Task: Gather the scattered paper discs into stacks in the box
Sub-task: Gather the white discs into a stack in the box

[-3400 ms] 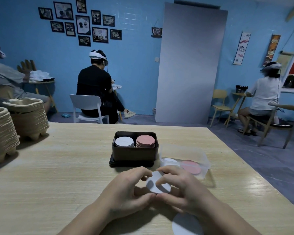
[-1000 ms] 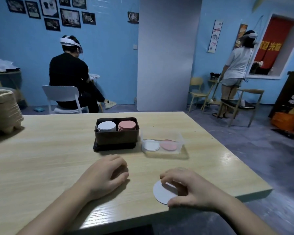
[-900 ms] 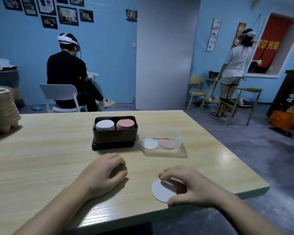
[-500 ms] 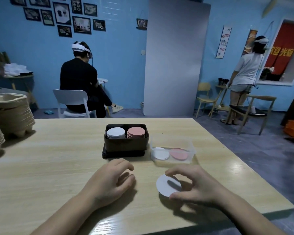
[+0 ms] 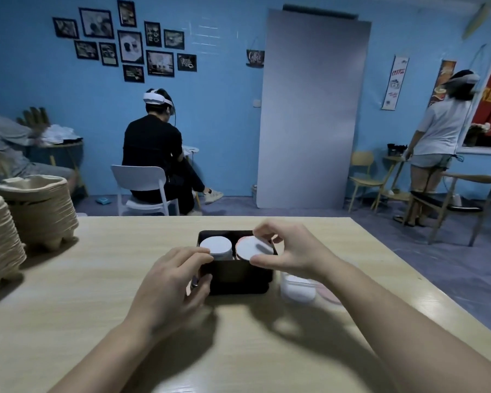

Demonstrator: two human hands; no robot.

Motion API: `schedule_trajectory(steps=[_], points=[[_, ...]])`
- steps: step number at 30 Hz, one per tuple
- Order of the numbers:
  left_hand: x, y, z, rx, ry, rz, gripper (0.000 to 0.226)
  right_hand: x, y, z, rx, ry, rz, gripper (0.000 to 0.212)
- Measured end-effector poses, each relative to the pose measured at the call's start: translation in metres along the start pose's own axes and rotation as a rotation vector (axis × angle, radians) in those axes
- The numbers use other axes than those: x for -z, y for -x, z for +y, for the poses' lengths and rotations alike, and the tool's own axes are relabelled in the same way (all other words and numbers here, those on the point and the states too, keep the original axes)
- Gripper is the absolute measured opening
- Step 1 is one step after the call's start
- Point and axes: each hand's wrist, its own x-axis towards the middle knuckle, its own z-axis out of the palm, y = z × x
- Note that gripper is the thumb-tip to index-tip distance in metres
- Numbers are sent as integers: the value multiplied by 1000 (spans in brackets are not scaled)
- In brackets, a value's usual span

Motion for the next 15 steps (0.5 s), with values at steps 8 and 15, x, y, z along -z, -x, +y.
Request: schedule_trajectory(steps=[8, 15], points=[[-7, 6, -4, 19, 42, -11, 30, -40, -61, 8, -41, 39, -42, 30], [-9, 9, -4, 42, 69, -6, 29, -62, -76, 1, 2, 160, -129, 33]])
